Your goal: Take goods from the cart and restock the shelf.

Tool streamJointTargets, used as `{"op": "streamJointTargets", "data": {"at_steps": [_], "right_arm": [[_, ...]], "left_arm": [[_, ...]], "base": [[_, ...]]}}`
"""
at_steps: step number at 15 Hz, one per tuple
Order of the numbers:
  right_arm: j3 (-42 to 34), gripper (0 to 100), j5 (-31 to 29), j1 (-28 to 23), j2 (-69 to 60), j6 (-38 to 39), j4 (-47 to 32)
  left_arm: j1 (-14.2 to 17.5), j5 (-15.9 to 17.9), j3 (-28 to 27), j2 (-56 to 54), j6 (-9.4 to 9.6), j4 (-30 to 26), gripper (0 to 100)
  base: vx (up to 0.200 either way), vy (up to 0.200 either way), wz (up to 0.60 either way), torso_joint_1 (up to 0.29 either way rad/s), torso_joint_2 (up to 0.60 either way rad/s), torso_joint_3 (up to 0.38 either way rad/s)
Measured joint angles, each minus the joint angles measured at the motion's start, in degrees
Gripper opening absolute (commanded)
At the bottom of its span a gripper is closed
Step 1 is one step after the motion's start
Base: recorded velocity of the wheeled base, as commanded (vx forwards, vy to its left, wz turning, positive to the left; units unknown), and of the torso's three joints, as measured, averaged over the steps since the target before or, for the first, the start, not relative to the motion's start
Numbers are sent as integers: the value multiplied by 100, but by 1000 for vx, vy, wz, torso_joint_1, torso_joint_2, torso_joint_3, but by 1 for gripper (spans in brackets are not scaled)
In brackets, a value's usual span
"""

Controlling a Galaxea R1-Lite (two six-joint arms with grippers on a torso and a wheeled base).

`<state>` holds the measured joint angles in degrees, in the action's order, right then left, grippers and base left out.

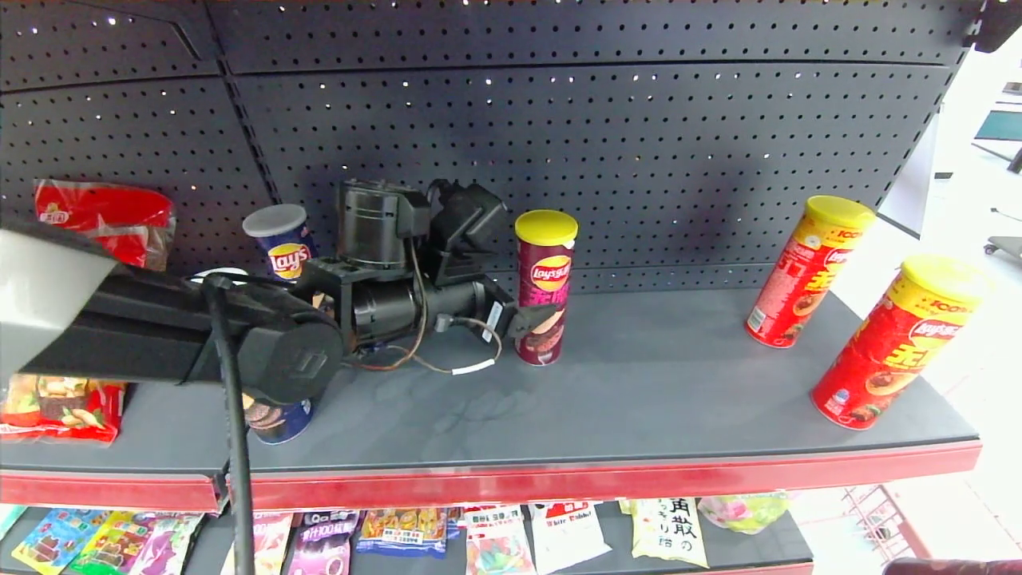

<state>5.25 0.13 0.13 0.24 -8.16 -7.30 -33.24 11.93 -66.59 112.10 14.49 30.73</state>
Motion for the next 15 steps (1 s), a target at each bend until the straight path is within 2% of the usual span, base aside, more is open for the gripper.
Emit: {"op": "streamJointTargets", "data": {"at_steps": [3, 15], "right_arm": [[0, 0, 0, 2, -4, 4, 0], [1, 0, -13, 2, -9, 11, 0]], "left_arm": [[0, -45, -378, 221, -60, 6, 100], [-7, -85, -1213, 862, -101, 11, 100]], "base": [[0, 0, 0, 0, 0, 0], [0, 0, 0, 0, 0, 0]]}}
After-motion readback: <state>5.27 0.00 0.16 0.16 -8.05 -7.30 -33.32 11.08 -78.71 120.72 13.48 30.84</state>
